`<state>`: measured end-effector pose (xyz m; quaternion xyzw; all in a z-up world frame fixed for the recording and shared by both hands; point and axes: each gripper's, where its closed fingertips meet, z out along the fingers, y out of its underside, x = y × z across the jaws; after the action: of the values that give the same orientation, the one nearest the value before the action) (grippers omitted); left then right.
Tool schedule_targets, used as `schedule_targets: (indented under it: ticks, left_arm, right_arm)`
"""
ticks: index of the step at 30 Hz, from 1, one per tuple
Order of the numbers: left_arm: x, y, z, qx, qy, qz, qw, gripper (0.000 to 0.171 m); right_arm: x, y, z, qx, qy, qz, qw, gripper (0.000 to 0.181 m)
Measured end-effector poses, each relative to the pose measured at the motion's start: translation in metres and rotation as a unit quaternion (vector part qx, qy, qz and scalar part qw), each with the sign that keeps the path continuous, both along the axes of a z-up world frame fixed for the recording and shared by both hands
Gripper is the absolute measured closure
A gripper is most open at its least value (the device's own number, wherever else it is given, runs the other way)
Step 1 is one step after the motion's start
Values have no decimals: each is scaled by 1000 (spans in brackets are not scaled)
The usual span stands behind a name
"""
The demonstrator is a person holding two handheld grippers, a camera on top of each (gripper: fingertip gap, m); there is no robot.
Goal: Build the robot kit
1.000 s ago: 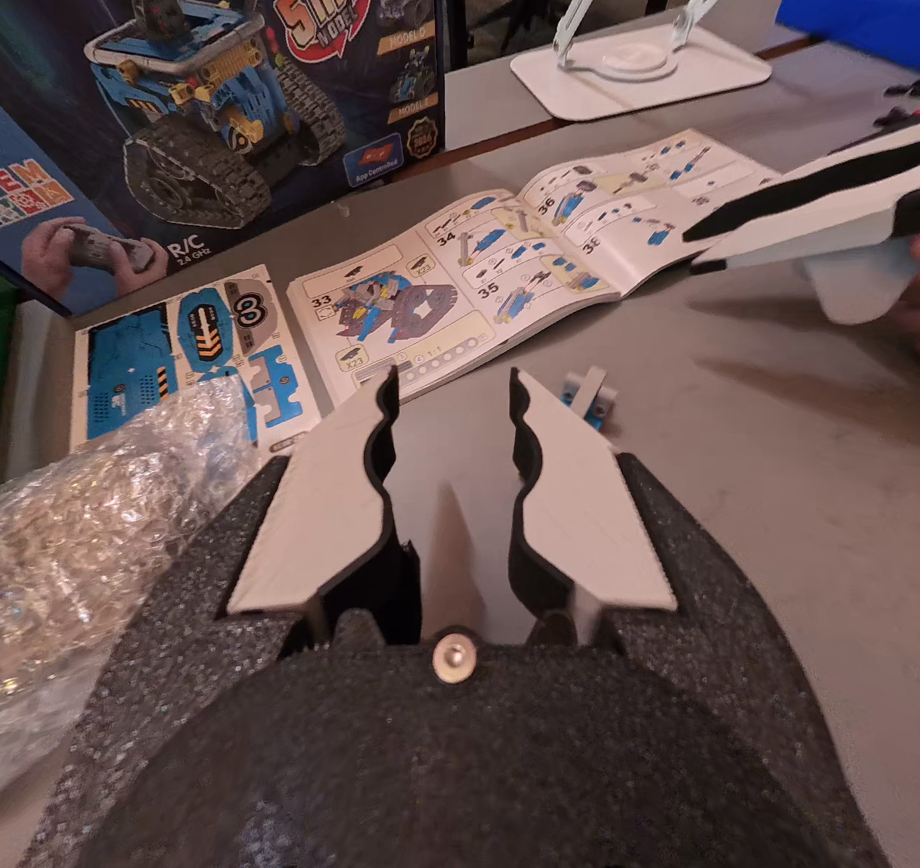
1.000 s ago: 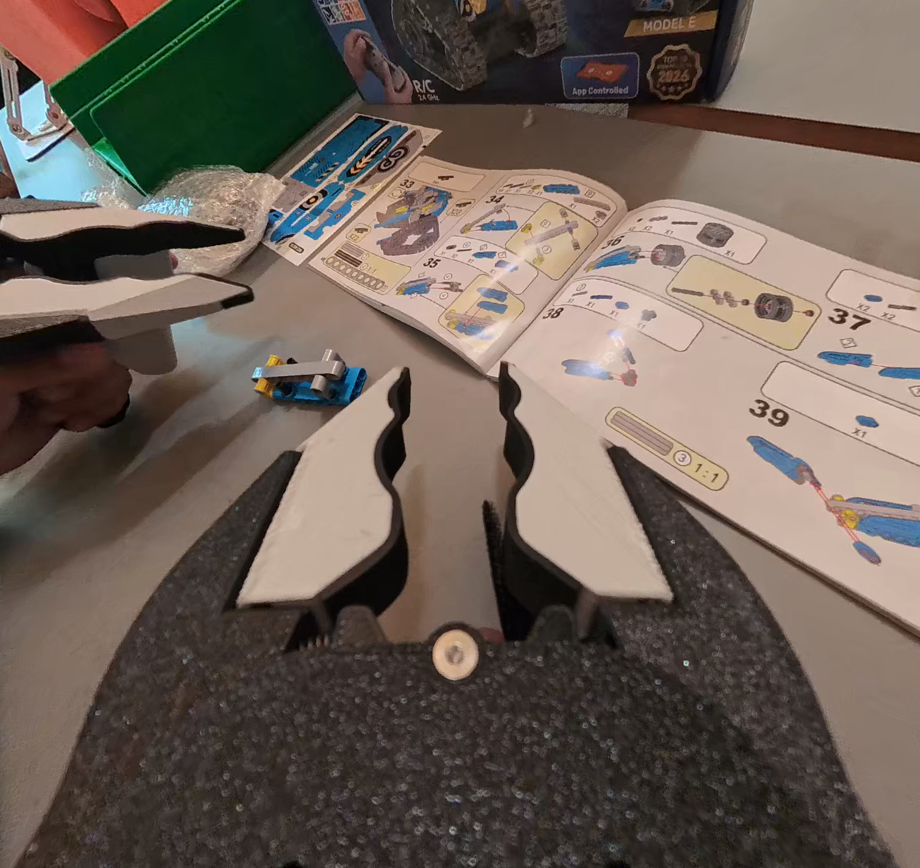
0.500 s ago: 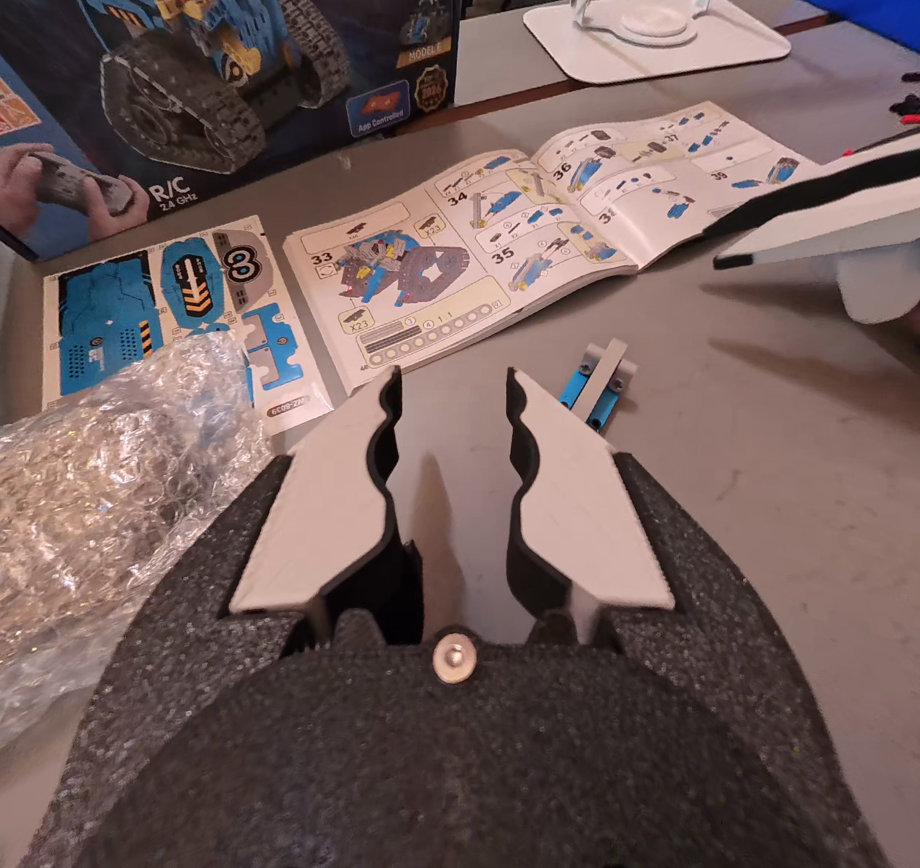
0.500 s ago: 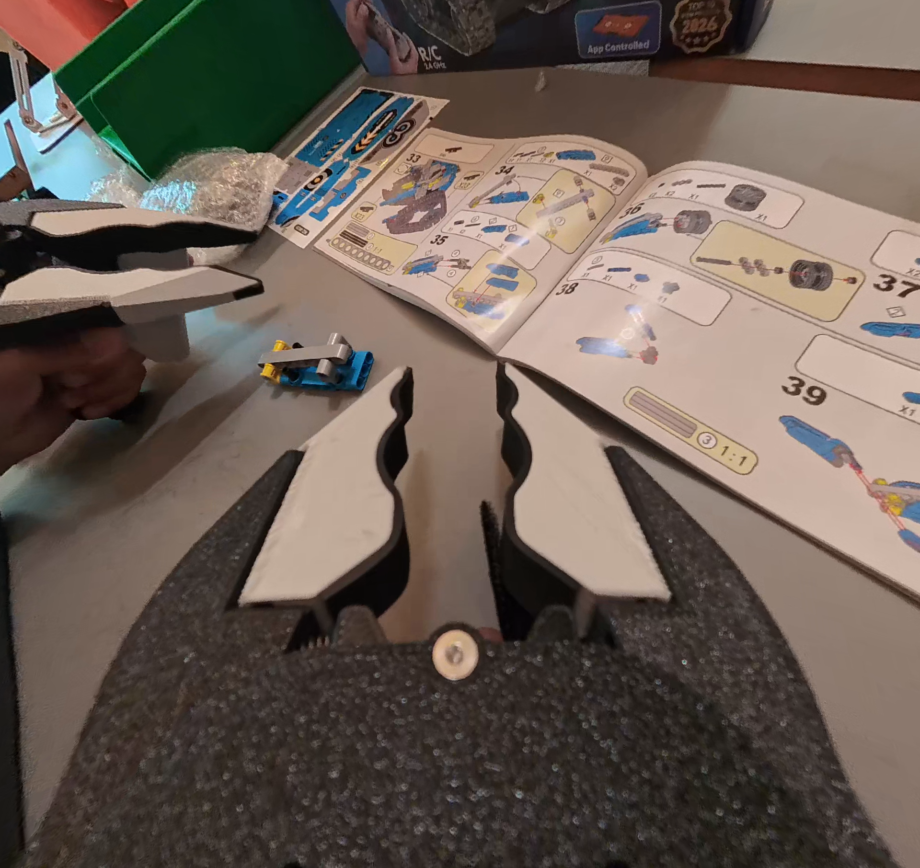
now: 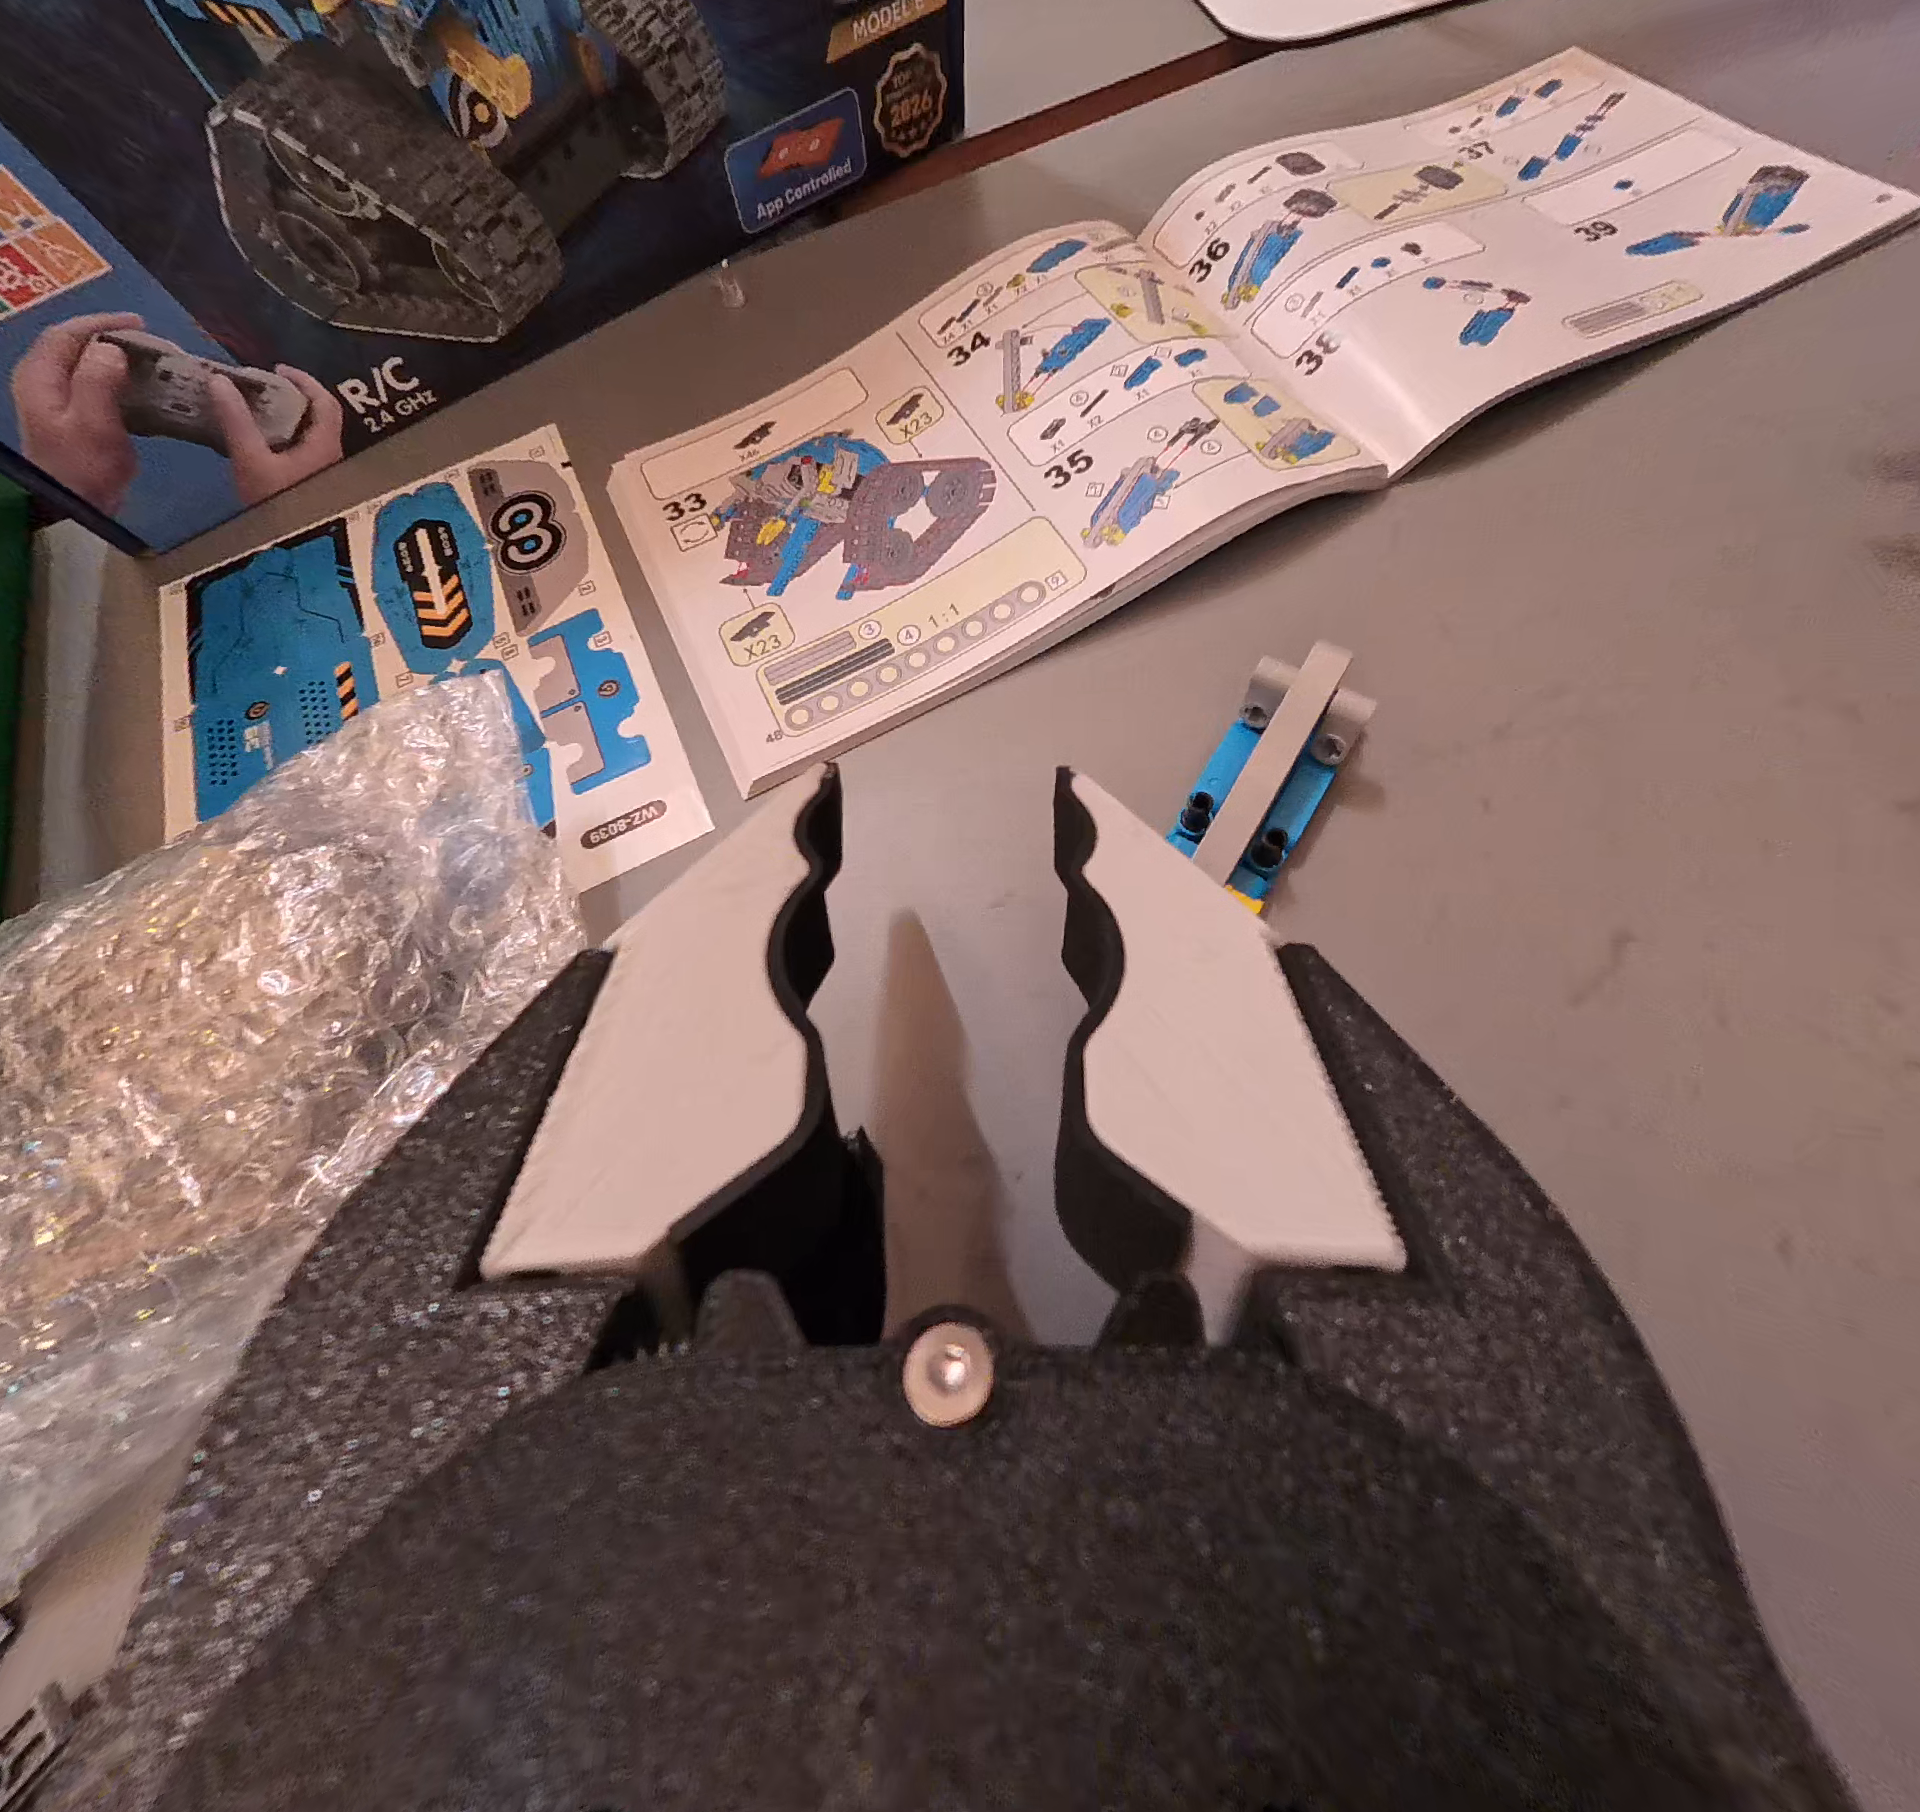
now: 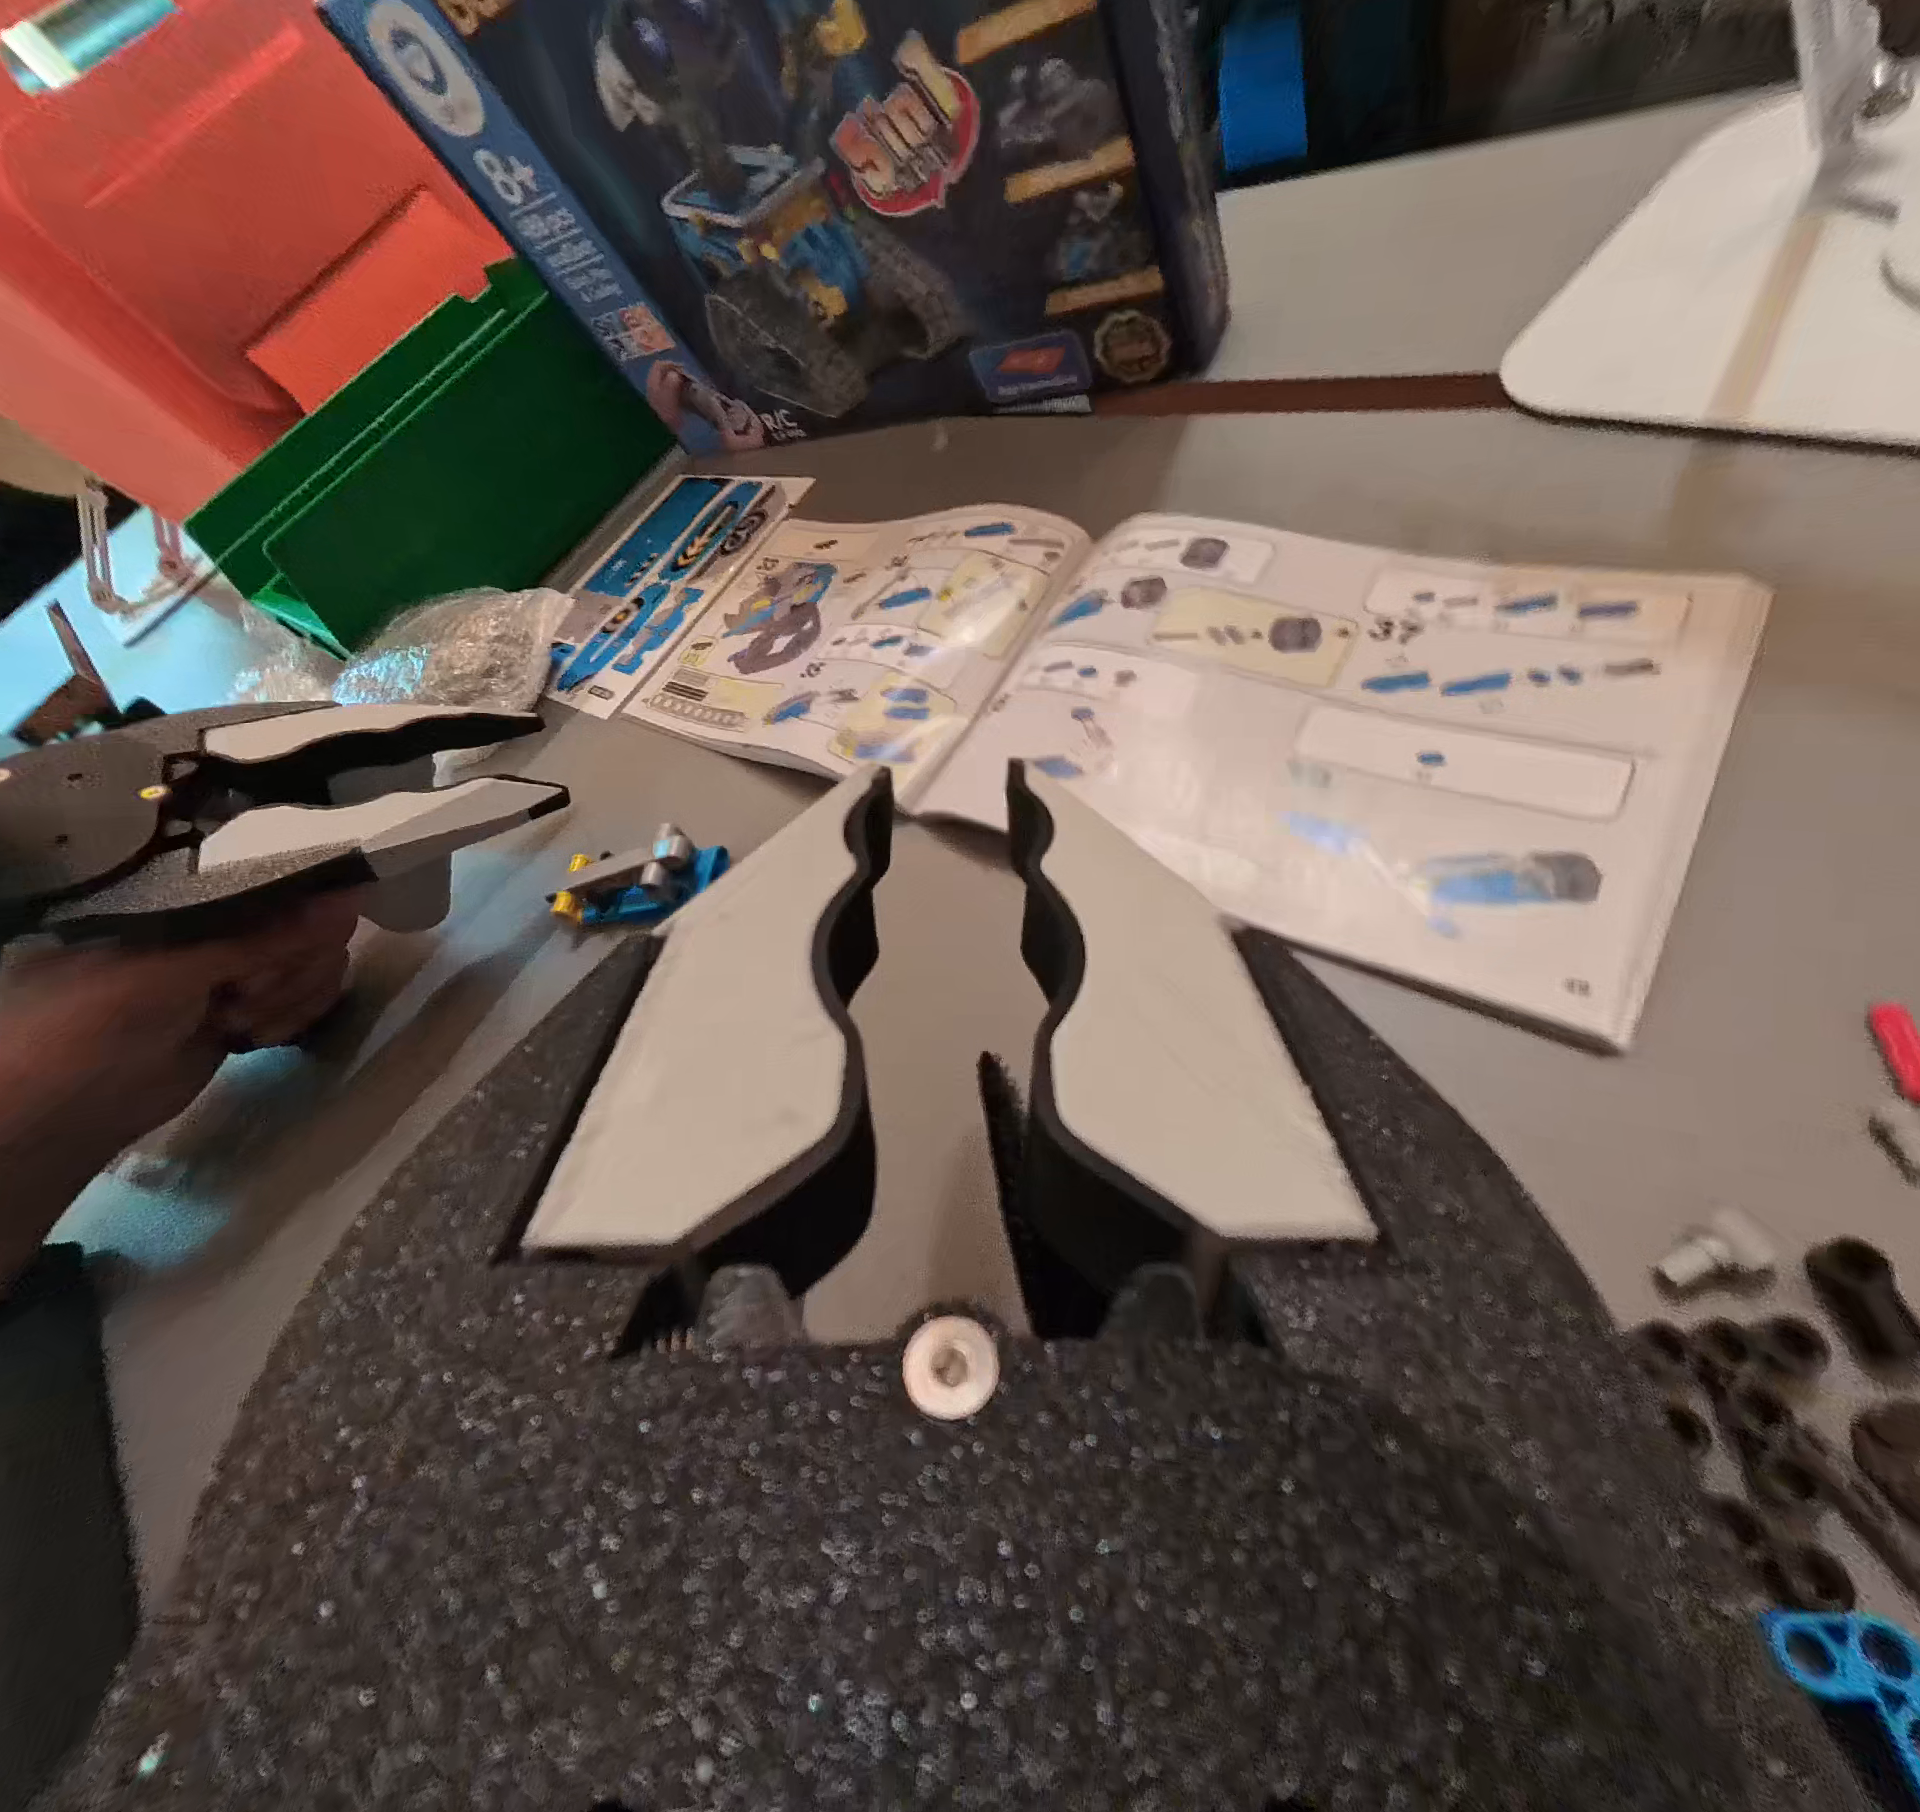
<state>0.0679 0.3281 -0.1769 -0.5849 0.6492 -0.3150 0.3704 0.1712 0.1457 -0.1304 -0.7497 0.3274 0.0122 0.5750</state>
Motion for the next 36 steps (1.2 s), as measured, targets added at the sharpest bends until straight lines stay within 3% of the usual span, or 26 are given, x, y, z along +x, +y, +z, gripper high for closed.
schedule_targets:
  ticks: [5, 8, 12, 15, 18, 20, 22, 27, 36]
  left_arm:
    - [0, -2, -2, 14, 6, -4, 1000, 131]
    - [1, -1, -3, 29, 8, -5, 1000, 131]
    - [1, 3, 0, 38, -1, 3, 999, 132]
    - [1, 5, 3, 28, -11, 6, 1000, 135]
    - [0, 7, 8, 27, -22, 12, 999, 138]
    - [0, 8, 8, 29, -23, 16, 999, 138]
    - [1, 8, 7, 34, -18, 17, 999, 137]
    - [3, 2, 5, 53, -12, 7, 998, 138]
    - [2, 4, 2, 56, -4, 12, 998, 137]
  right_arm:
    - [-21, 13, -5, 24, 27, 44, 998, 169]
    - [-36, 25, -18, -40, -19, 64, 997, 169]
    - [-34, 22, -4, -46, -69, 58, 995, 161]
    - [-18, -9, 1, -53, -80, 18, 995, 158]
    - [-11, -90, -6, -137, -119, -71, 981, 154]
    - [-17, -148, -17, -180, -87, -129, 971, 154]
    - [-22, -186, -24, -217, -74, -169, 959, 153]
    - [-20, -198, -50, -253, -46, -164, 952, 152]
    - [-15, -215, -70, -284, -13, -181, 941, 156]
